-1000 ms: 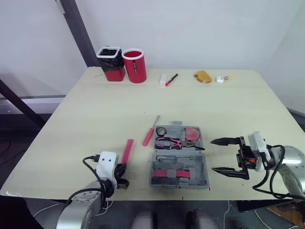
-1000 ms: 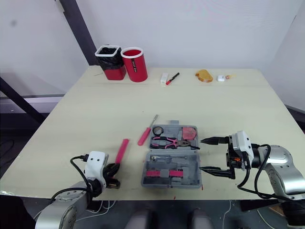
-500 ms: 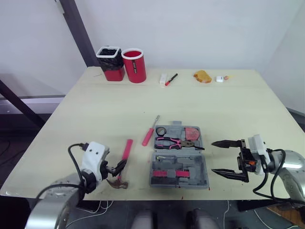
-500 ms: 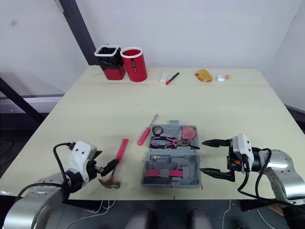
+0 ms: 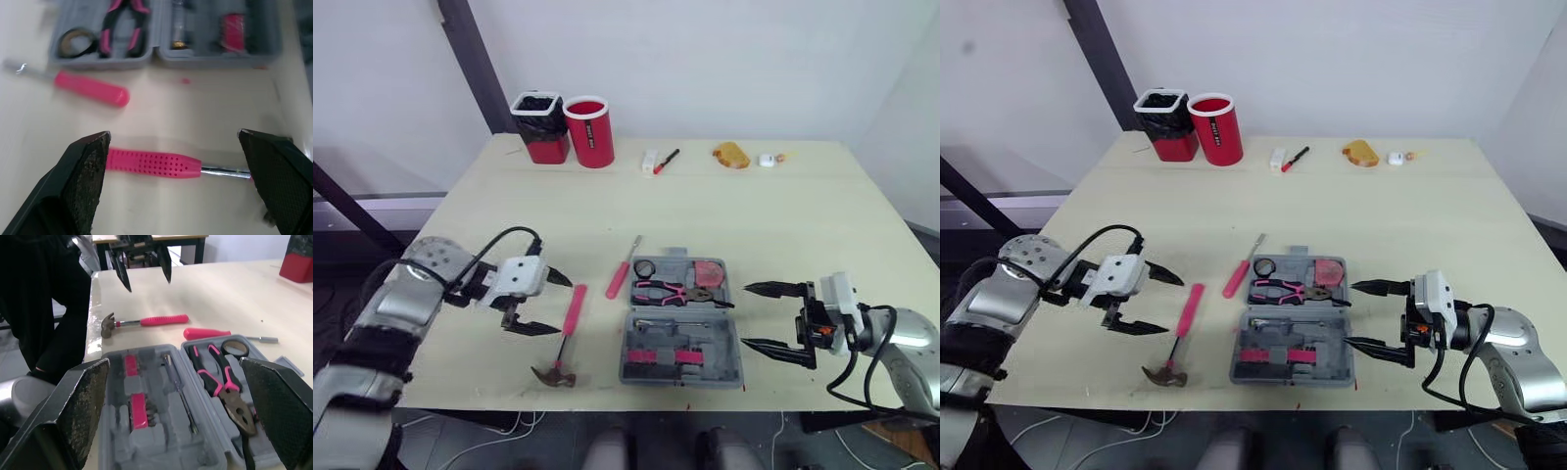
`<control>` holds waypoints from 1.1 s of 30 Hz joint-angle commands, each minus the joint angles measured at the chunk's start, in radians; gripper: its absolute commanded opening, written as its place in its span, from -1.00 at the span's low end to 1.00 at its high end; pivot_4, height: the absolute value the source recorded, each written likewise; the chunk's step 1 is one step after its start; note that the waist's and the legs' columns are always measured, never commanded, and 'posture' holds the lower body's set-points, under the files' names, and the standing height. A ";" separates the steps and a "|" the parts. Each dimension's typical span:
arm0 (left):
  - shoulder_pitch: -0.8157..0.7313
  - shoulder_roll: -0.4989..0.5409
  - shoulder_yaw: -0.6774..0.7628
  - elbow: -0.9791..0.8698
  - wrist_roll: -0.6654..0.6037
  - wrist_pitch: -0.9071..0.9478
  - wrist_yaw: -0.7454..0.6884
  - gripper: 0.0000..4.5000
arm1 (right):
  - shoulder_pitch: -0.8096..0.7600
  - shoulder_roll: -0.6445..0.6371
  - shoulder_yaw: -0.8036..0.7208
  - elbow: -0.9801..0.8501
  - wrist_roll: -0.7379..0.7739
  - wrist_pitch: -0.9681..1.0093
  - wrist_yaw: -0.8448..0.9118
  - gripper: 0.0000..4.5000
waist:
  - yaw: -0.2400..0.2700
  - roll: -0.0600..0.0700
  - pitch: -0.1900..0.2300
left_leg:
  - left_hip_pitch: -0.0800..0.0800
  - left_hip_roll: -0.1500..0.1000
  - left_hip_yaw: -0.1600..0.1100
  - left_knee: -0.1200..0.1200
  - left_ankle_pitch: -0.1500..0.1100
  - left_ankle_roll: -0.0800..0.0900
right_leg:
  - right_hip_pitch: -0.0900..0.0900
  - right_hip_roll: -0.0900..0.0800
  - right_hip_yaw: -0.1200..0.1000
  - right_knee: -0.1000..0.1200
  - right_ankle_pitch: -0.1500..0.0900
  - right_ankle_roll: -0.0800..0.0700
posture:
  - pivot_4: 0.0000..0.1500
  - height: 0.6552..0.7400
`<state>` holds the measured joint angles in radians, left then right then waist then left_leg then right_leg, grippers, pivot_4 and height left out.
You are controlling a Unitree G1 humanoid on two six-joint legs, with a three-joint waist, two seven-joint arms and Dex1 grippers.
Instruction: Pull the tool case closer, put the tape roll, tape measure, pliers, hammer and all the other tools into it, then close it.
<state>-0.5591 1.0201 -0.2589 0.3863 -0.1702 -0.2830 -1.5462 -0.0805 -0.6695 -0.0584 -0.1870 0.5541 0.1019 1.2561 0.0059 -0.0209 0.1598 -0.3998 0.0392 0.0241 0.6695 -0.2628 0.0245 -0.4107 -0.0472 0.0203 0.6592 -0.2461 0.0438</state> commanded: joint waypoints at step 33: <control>-0.535 -0.327 -0.870 0.784 0.343 -1.259 0.015 0.97 | 0.013 -0.003 -0.043 -0.061 0.003 -0.031 -0.067 1.00 | 0.007 -0.006 0.004 | -0.002 0.000 -0.002 0.002 0.000 0.000 | 0.000 0.001 -0.001 0.001 0.002 0.004 | 1.00 0.93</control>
<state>-1.0948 0.6860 -1.1058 1.1649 0.1743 -1.5286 -1.5284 -0.0668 -0.6617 -0.0677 -0.2178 0.5493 0.0849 1.1904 0.0132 -0.0273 0.1635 -0.4019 0.0391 0.0222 0.6719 -0.2628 0.0247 -0.4106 -0.0467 0.0198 0.6598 -0.2440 0.0475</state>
